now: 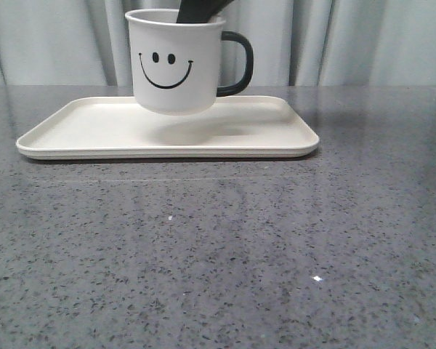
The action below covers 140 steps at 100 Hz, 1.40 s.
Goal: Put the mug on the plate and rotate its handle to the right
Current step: 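Rotate the mug with the right gripper, swinging the black handle sideways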
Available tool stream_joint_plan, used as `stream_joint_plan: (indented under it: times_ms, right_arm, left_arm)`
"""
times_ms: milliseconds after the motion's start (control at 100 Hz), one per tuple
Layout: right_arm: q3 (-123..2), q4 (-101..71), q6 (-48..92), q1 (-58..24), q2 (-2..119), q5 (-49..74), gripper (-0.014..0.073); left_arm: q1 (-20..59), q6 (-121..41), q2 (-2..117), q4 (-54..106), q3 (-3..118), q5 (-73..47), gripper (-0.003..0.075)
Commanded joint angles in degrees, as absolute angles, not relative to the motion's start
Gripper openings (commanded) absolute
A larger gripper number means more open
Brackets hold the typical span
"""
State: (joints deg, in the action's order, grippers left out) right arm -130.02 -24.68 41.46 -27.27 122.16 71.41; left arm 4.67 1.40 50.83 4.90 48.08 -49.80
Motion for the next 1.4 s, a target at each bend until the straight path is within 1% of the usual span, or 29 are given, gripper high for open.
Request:
stream_joint_plan:
  times_ms: [0,1190,1230,1280,1320,1330,1350,1370,1390]
  right_arm:
    - [-132.1,-26.9,42.3,-27.1,119.5,76.3,-0.0061]
    - [-132.1,-25.2,44.3,-27.8,122.6,76.5,-0.0059]
    - [-132.1,-25.1,44.4,-27.8,122.6,76.5,-0.0043]
    - [-132.1,-25.1,44.4,-27.8,122.6,76.5,-0.0004]
    - [-132.1,-25.1,44.4,-27.8,122.6,76.5,0.0058]
    - [-132.1,-25.1,44.4,-27.8,122.6,76.5,0.0058]
    - [-132.1,-25.1,44.4,-27.8,122.6,76.5,0.0102]
    - [-132.1,-25.1,44.4,-27.8,122.6,76.5,0.0126]
    - [-132.1,-25.1,44.4,-27.8,122.6,76.5,0.0176]
  left_arm:
    - [4.6,2.0,50.3,5.6,49.7,-46.4,0.0514]
    - [4.6,2.0,50.3,5.6,49.7,-46.4,0.0514]
    - [4.6,2.0,50.3,5.6,49.7,-46.4,0.0514]
    - [4.6,2.0,50.3,5.6,49.7,-46.4,0.0514]
    - [4.6,2.0,50.3,5.6,49.7,-46.4,0.0514]
    - [4.6,2.0,50.3,5.6,49.7,-46.4,0.0514]
    - [4.6,2.0,50.3,5.6,49.7,-46.4,0.0514]
    - [4.6,2.0,50.3,5.6,49.7,-46.4,0.0514]
    - [4.6,2.0,50.3,5.6,49.7,-46.4,0.0514]
